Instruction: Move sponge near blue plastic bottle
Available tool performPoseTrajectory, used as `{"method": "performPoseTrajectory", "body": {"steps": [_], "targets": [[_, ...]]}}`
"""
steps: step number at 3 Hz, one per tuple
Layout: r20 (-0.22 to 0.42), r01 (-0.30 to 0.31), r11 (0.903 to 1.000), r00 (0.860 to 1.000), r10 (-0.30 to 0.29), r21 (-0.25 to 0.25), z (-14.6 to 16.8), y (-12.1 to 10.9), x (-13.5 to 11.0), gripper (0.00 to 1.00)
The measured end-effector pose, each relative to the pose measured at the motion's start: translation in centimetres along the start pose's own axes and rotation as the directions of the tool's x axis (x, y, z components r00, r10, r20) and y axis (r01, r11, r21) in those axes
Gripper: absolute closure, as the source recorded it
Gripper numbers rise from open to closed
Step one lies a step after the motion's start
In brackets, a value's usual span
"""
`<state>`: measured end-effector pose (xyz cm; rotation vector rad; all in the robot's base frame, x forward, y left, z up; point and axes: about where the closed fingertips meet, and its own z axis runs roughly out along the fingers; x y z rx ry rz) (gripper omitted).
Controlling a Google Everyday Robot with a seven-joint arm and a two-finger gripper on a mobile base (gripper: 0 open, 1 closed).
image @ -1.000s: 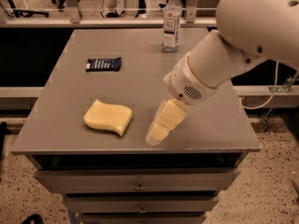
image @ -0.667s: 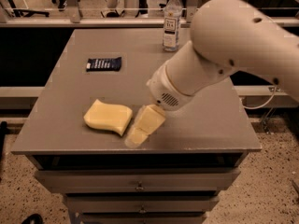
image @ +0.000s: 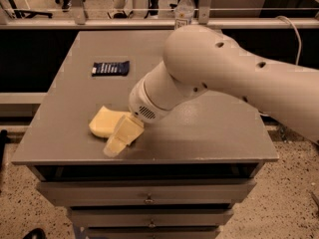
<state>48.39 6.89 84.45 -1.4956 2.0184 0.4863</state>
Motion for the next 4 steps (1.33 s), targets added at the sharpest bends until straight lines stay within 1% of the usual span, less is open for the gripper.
{"method": "performPoseTrajectory", "body": {"steps": [1, 2, 3, 4], "targets": [[0.009, -0.029, 0.9996, 1.0, 0.029, -0.002, 1.7, 0.3, -0.3, 0.23], [0.012, -0.05, 0.9987, 0.999, 0.05, -0.001, 2.4, 0.4, -0.2, 0.47], [0.012, -0.035, 0.9979, 0.999, 0.034, 0.054, 0.0, -1.5, 0.0, 0.7], [0.005, -0.003, 0.9875, 1.0, 0.002, 0.158, -5.7, -5.5, 0.5, 0.94]]}}
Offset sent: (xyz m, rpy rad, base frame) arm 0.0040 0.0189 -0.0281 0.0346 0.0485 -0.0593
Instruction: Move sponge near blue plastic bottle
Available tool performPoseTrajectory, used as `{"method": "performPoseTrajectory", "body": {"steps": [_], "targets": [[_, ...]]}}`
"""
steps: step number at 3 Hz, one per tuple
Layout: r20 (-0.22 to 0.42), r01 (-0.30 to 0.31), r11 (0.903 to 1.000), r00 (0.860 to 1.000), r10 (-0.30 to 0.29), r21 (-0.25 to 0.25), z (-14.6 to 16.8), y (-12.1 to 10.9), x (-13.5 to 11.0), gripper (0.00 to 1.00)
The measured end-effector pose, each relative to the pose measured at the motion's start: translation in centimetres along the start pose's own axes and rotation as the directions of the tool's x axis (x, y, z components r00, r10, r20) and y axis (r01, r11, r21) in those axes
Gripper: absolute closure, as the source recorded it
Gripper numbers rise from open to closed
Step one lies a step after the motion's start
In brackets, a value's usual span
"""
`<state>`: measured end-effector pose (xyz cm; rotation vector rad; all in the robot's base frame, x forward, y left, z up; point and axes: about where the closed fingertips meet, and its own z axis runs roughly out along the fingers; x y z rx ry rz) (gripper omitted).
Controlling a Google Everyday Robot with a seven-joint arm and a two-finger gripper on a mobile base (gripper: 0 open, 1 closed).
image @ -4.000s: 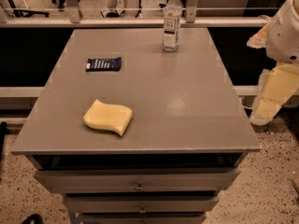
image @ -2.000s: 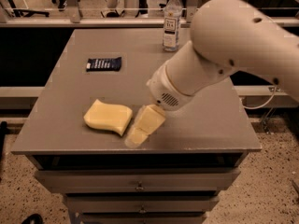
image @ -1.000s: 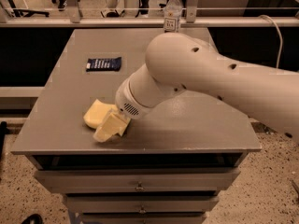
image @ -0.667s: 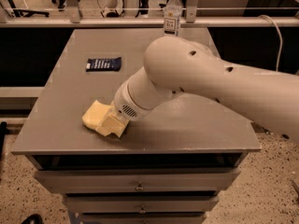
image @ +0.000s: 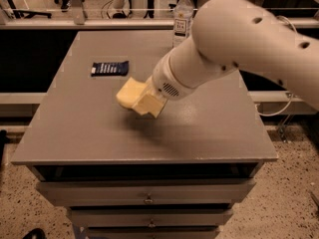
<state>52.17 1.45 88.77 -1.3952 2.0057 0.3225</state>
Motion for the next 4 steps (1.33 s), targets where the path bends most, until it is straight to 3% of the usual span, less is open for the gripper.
{"method": "performPoseTrajectory", "body": {"steps": [1, 2, 3, 4], "targets": [[0.009, 0.005, 0.9998, 1.0, -0.005, 0.017, -0.9, -0.7, -0.5, 1.0], [0.006, -0.009, 0.9994, 1.0, 0.009, 0.034, -1.1, -1.7, 0.2, 1.0], [0.001, -0.115, 0.9828, 0.993, 0.116, 0.144, -2.4, -9.0, 5.4, 1.0], [0.009, -0.201, 0.9604, 0.979, 0.203, 0.193, -2.4, -14.4, 9.4, 1.0]]}}
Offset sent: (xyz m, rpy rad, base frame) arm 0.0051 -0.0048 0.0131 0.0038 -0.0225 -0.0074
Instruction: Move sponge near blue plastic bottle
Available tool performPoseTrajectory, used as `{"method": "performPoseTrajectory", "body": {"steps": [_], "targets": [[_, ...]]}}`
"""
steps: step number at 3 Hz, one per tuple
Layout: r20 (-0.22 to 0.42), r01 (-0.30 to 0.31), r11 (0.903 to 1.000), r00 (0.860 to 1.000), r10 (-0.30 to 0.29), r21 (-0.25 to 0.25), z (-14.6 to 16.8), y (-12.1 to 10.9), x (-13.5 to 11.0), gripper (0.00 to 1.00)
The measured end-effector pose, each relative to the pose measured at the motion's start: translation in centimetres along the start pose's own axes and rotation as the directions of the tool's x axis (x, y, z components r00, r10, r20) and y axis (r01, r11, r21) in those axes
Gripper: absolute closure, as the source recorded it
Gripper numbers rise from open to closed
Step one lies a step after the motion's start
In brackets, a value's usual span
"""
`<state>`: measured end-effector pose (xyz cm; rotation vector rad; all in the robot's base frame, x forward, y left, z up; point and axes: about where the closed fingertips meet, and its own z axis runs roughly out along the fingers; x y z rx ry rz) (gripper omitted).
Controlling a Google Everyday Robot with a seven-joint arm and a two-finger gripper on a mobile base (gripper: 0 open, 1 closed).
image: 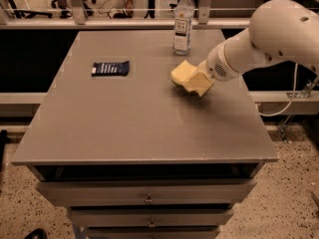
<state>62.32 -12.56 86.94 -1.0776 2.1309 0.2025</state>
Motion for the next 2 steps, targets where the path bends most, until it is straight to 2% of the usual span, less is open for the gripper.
{"method": "performPoseTrajectory", "body": {"steps": [1, 2], "targets": [[-0.032, -0.054, 0.9982, 0.998, 0.055, 0.027, 2.7, -5.5, 1.8, 1.0], [-0.031, -0.072, 0.9963, 0.997, 0.074, 0.046, 4.9, -9.7, 1.6, 1.0]]}}
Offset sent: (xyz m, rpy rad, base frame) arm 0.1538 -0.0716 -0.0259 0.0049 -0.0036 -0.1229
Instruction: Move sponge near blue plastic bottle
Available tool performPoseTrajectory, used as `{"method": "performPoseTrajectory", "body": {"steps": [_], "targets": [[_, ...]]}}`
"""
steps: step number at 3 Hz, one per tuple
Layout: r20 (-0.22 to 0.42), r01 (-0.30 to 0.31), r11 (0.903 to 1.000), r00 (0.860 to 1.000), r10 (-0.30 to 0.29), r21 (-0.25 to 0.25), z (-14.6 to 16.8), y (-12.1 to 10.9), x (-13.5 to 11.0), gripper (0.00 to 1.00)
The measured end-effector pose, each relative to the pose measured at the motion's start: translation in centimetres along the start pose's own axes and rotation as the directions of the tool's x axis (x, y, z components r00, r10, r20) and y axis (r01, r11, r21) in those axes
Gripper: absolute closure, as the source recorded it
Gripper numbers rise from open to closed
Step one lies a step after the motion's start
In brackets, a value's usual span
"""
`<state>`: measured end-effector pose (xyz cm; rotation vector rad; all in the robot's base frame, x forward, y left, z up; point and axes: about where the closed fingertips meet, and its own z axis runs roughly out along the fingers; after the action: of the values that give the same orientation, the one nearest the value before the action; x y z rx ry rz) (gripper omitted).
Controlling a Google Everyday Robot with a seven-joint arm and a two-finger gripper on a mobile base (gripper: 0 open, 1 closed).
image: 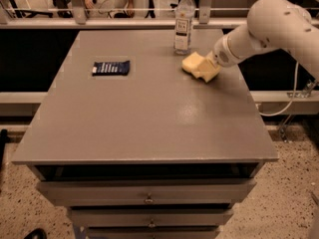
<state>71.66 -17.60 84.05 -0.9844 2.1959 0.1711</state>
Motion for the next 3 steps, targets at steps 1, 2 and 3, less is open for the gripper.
{"method": "performPoseTrajectory", "body": {"steps": [1, 2, 3], "targets": [[0.017, 0.001, 0.9997, 1.0, -0.002, 0.025, 0.9, -2.8, -1.3, 1.0], [0.034, -0.003, 0.9991, 0.999, 0.001, 0.042, 0.9, -4.2, -1.8, 1.0], [0.039, -0.006, 0.9992, 0.999, 0.005, 0.04, 1.3, -4.5, -1.7, 0.88]]}}
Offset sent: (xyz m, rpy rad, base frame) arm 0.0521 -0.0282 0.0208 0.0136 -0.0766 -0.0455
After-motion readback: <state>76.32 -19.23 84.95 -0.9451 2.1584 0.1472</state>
